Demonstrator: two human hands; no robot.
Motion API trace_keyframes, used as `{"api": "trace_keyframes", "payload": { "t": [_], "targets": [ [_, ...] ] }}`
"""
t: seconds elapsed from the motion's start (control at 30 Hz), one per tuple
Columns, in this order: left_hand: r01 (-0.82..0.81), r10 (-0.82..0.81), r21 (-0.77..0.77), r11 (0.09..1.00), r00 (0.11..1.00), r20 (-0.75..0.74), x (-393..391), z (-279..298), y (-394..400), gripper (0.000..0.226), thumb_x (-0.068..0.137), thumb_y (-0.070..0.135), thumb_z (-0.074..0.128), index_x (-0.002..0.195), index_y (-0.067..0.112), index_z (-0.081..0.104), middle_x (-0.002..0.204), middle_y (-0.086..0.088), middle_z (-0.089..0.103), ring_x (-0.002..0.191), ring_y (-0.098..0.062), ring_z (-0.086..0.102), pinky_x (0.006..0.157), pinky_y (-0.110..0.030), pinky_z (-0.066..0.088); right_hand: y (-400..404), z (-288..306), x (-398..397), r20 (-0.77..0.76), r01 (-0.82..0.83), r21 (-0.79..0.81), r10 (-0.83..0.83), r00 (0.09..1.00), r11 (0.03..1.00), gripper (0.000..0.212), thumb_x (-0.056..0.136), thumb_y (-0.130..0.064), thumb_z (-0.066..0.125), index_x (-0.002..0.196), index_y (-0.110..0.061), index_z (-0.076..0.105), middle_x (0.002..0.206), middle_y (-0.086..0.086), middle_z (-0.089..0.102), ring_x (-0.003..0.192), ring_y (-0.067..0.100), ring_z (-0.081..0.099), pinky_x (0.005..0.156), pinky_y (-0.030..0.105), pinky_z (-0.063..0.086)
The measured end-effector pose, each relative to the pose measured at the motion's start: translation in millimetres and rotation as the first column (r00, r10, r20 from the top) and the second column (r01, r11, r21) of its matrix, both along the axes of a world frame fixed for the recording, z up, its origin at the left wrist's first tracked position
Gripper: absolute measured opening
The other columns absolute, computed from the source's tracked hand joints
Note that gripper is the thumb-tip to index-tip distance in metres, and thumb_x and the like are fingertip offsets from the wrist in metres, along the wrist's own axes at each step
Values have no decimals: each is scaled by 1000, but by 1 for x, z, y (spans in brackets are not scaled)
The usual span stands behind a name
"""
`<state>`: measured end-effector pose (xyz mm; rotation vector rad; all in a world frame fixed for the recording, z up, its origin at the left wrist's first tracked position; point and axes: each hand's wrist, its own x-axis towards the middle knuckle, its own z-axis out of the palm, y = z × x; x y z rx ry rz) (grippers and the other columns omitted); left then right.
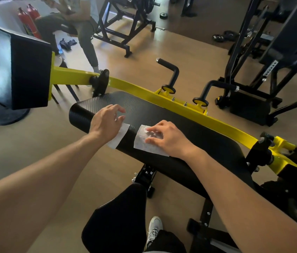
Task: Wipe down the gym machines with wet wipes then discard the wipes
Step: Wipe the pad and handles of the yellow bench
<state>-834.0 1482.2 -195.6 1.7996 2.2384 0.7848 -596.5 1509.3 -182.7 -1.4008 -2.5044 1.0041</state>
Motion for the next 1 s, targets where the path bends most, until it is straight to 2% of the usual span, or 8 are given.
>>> {"api": "trace_keyframes", "payload": {
  "t": [0.2, 0.33, 0.43, 0.53, 0.63, 0.7, 0.87, 1.0],
  "targets": [
    [-32, 32, 14, 999, 999, -24, -6, -11, 12, 18, 98, 29, 63, 112, 19, 70, 105, -5, 70, 98, -20, 58, 88, -35, 41, -4, -1, -11, 20, -93, -158, 97, 995, 983, 87, 94, -53, 65, 162, -30, 17, 169, -10, 14, 155, 11, 11, 125, 39, 17],
    [-95, 95, 16, 995, 995, 5, -17, -17, 22, 19, 100, 30, 59, 111, 18, 70, 111, -5, 70, 104, -23, 58, 86, -31, 38, -1, 0, -24, -81, -4, -83, -3, 997, 997, 114, 74, -50, 87, 157, -35, 11, 164, -8, 19, 149, 19, 26, 116, 46, 36],
    [-119, 118, 15, 993, 992, 36, -18, -20, 25, 20, 101, 31, 57, 112, 18, 69, 109, -5, 69, 103, -23, 59, 90, -35, 40, -1, -5, -30, -212, 88, 36, -78, 974, 995, 96, 66, -52, 91, 135, -32, 27, 141, -6, 29, 129, 18, 45, 98, 43, 55],
    [-113, 112, 36, 993, 994, 15, -17, -22, 25, 22, 100, 32, 57, 113, 18, 68, 111, -5, 69, 106, -24, 59, 95, -39, 41, -4, -10, -33, -160, 149, 55, -139, 977, 987, 71, 75, -64, 79, 120, -29, 37, 122, -6, 38, 113, 14, 50, 85, 35, 56],
    [-80, 81, 19, 997, 996, -49, -22, -24, 25, 28, 101, 40, 53, 113, 20, 69, 118, -3, 66, 114, -25, 54, 98, -41, 39, 0, -7, -36, -33, 122, -19, -123, 992, 992, 67, 92, -68, 54, 141, -25, 43, 143, -4, 42, 134, 19, 42, 106, 39, 43],
    [-14, 12, -31, 999, 997, -77, -26, -21, 23, 43, 103, 48, 38, 115, 23, 70, 124, 0, 65, 121, -24, 51, 104, -41, 34, 5, -4, -42, 87, 19, -44, -16, 996, 999, 74, 97, -66, 44, 158, -26, 29, 165, -5, 23, 152, 17, 19, 122, 40, 20],
    [352, -357, -74, 933, 883, -303, -44, -24, 3, 64, 100, 62, 24, 131, 26, 66, 139, 4, 61, 139, -19, 46, 123, -49, 16, 0, -12, -59, 243, -170, -17, 169, 955, 985, 74, 103, -64, 21, 163, -26, 0, 171, -7, -4, 156, 10, -8, 127, 39, -1],
    [178, -217, -150, 973, 926, -310, -61, -28, 8, 60, 104, 53, 17, 139, 29, 59, 153, 5, 49, 152, -19, 25, 125, -52, -2, -4, -12, -65, 297, -164, 4, 155, 942, 987, 75, 103, -65, 22, 162, -27, -4, 171, -6, -6, 156, 11, -8, 128, 40, 2]
  ]
}}
